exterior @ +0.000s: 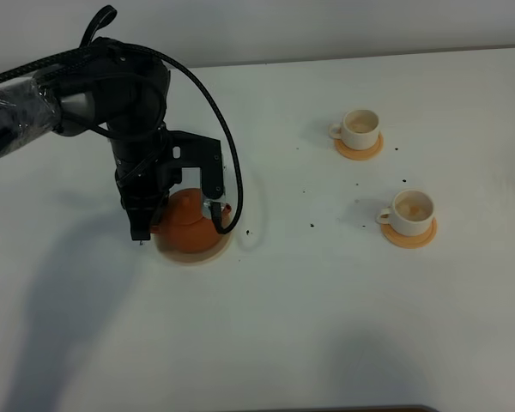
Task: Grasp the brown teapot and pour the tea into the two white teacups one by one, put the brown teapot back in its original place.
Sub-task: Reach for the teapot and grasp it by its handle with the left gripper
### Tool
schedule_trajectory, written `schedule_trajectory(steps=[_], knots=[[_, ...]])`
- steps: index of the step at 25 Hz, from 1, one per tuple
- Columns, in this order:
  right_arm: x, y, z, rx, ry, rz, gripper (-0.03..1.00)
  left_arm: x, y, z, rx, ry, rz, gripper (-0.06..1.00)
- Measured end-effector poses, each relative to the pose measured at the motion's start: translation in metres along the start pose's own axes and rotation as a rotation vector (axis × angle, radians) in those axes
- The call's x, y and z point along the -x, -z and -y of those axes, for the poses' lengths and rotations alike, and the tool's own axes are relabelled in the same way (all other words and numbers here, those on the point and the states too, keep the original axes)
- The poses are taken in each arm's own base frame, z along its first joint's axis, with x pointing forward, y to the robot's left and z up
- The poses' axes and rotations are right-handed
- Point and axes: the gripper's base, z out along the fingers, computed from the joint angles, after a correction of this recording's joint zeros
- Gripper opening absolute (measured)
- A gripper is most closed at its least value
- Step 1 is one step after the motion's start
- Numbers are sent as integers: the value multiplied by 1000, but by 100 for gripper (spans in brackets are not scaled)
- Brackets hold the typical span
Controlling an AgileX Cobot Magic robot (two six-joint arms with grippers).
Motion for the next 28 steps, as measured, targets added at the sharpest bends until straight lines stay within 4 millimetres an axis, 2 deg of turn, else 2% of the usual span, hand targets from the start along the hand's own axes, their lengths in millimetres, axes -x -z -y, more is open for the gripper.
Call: schedule_trajectory(steps=[9,28], knots=[[0,0,0,0,0,0,24,0,1,0,0,-22,11,12],[0,0,0,0,0,0,24,-3,16,-1,39,14,88,12]])
